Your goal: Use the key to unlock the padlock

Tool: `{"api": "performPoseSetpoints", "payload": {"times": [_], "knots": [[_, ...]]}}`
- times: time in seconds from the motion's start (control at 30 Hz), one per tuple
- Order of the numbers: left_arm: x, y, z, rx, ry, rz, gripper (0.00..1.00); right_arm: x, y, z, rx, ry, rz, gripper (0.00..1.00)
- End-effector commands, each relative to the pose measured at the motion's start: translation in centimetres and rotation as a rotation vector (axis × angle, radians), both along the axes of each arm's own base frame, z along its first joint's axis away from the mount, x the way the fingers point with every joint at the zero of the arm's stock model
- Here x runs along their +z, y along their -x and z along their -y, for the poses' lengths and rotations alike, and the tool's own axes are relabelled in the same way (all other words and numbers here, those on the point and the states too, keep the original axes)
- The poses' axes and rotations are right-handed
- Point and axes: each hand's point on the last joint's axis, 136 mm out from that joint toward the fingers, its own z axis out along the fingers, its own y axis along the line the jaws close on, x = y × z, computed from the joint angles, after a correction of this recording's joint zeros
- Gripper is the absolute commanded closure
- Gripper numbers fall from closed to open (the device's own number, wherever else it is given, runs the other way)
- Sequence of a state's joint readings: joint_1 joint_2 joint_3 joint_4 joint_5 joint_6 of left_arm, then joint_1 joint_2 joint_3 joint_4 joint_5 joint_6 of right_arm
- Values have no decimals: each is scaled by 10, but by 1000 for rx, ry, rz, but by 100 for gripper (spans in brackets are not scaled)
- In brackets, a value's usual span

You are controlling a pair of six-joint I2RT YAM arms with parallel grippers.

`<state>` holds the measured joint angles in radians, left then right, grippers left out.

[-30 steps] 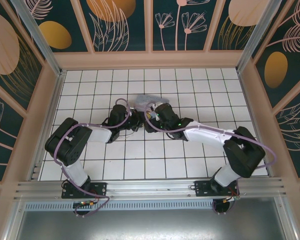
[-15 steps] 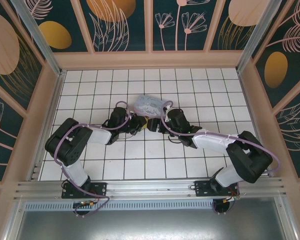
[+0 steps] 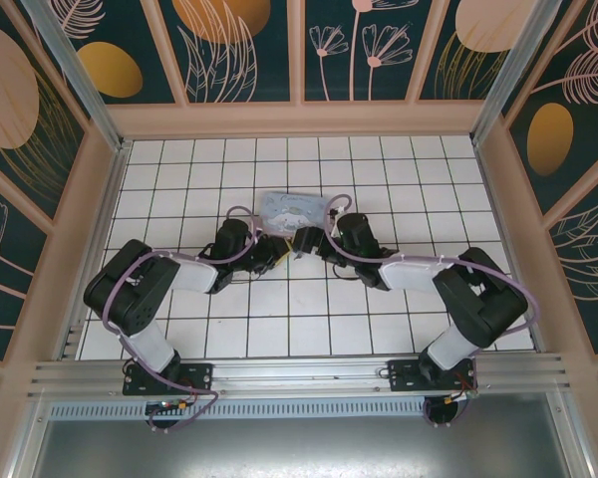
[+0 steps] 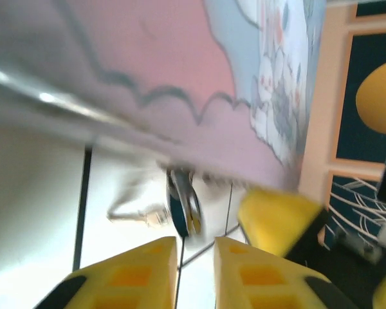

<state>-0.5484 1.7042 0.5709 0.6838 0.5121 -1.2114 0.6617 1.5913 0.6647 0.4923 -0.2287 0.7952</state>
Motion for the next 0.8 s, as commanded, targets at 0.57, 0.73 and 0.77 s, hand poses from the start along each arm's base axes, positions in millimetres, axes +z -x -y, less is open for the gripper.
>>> {"api": "performPoseSetpoints", "payload": {"times": [0.57,0.73,0.77], "knots": [[74,-1,-1,-58,-45,216,16,36,-43,12,-33,-93,79,15],[98,-21,-3,-36,-135,304,3,20,-24,27,-10,-5,84,16],[102,-26,-4,-29,-159,317,2,16,-22,28,-1,14,84,16]]}}
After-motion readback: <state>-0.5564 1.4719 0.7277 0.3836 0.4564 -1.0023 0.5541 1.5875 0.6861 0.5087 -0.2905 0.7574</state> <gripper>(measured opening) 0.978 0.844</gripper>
